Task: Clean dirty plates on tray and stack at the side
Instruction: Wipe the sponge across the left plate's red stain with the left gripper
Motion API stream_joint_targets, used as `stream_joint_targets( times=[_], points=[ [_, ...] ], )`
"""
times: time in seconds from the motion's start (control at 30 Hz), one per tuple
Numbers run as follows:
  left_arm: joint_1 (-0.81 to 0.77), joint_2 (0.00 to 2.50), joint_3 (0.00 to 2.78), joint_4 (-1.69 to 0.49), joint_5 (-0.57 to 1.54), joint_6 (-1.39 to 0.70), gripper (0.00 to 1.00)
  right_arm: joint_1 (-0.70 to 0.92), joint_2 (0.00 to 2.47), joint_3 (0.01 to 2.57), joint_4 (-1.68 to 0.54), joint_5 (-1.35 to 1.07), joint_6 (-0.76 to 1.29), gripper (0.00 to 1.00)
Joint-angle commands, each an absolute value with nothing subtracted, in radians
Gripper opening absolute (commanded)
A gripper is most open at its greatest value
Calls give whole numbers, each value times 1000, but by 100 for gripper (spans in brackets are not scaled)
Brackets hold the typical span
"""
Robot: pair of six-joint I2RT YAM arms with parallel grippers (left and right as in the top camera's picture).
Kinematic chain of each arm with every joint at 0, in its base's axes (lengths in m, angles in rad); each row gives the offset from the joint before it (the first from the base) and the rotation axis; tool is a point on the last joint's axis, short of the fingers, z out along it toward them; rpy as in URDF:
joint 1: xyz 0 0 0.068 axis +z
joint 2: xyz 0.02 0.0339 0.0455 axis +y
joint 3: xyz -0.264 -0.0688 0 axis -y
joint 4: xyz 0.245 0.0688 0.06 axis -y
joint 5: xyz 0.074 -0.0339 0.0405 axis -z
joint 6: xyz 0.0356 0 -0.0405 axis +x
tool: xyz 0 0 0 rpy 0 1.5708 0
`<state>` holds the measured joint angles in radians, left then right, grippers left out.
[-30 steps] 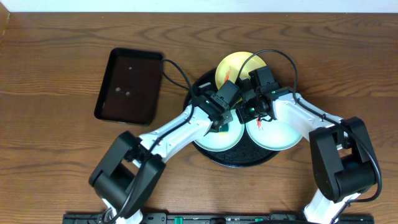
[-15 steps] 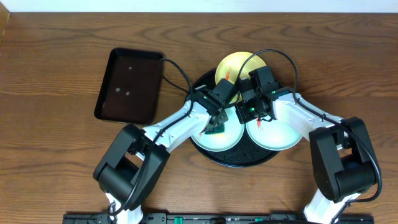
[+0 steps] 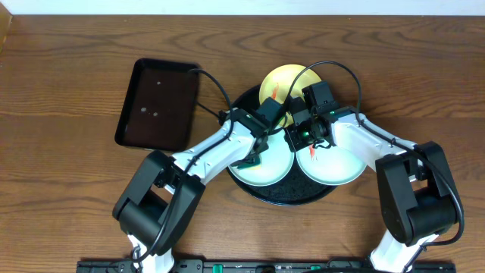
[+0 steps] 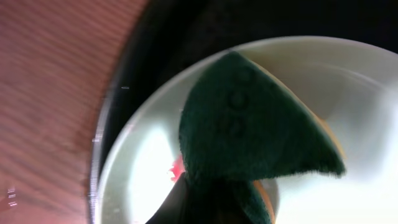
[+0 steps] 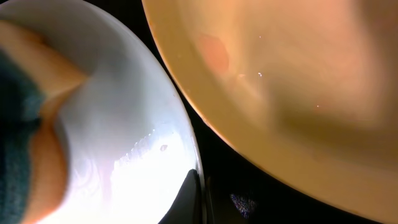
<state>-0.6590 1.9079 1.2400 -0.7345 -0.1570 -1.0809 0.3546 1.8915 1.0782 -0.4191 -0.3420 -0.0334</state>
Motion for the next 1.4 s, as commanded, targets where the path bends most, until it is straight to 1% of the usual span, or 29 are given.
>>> stream_joint_targets(
  times=[0.0, 0.17, 0.37, 0.47, 0.6, 0.7, 0.87, 1.17, 1.37],
  points=[
    [-589, 1913, 1193, -826, -288, -1105, 7, 361, 1916, 1079, -427, -295, -31, 1],
    [-572, 1880, 1193, -856, -324, -1104, 7, 361, 1916, 1079, -427, -295, -31, 1],
    [-577, 1816, 1196, -832, -324, -1082, 7, 361, 1916, 1079, -426, -295, -31, 1],
    [-595, 1781, 1196, -774, -269, -1038, 7, 361, 1916, 1079, -426, -295, -31, 1],
    [-627, 1782, 1195, -667, -110, -1006, 7, 361, 1916, 1079, -425, -295, -31, 1],
    [-652, 1795, 1195, -604, -65, -1006, 8, 361, 1916, 1079, -426, -295, -31, 1],
    [-680, 1811, 1195, -582, -60, -1004, 7, 361, 1916, 1079, -425, -295, -31, 1],
    [-672, 1872, 1129, -530, -59, -1005, 7, 361, 1916, 1079, -426, -295, -31, 1],
    [-641, 1882, 1103, -580, -112, -1004, 8, 361, 1916, 1079, -426, -295, -31, 1]
  ],
)
